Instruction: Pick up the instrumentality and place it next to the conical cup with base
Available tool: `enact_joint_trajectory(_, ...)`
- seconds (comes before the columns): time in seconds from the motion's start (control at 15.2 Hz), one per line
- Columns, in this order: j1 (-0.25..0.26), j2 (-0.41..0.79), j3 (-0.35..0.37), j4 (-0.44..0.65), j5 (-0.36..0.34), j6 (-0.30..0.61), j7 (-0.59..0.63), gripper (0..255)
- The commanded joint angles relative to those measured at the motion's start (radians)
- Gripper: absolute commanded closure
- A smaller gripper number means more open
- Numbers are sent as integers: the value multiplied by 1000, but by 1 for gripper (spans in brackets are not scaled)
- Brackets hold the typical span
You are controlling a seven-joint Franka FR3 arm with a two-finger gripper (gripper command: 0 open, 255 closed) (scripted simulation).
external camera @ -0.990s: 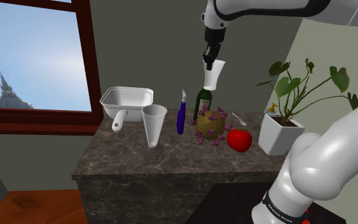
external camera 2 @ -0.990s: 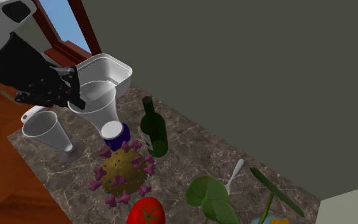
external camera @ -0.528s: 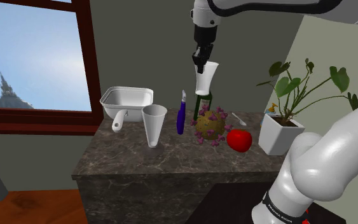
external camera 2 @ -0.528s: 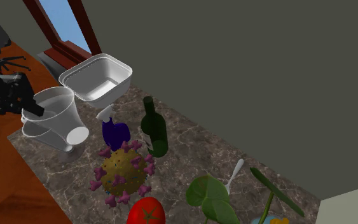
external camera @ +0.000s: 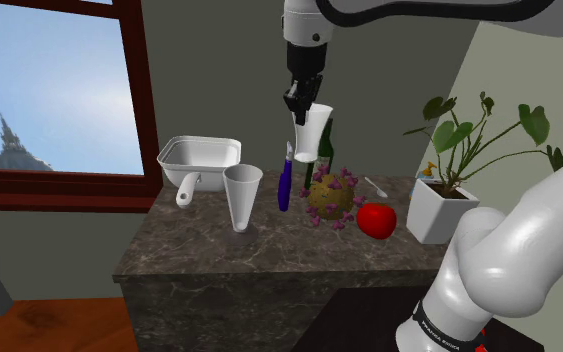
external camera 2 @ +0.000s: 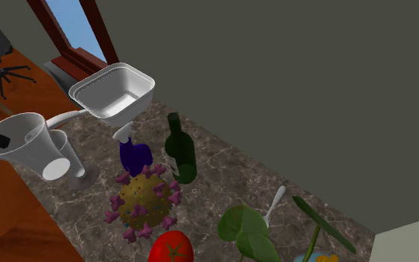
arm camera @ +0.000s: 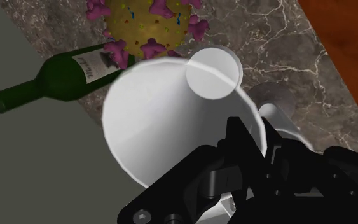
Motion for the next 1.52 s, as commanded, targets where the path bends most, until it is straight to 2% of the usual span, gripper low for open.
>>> enact_joint_trajectory(0.0,2,-6,2,-33,1,25,10,255)
enact_joint_trajectory(1.45,7,-28,-2,-344,-8,305,85,255)
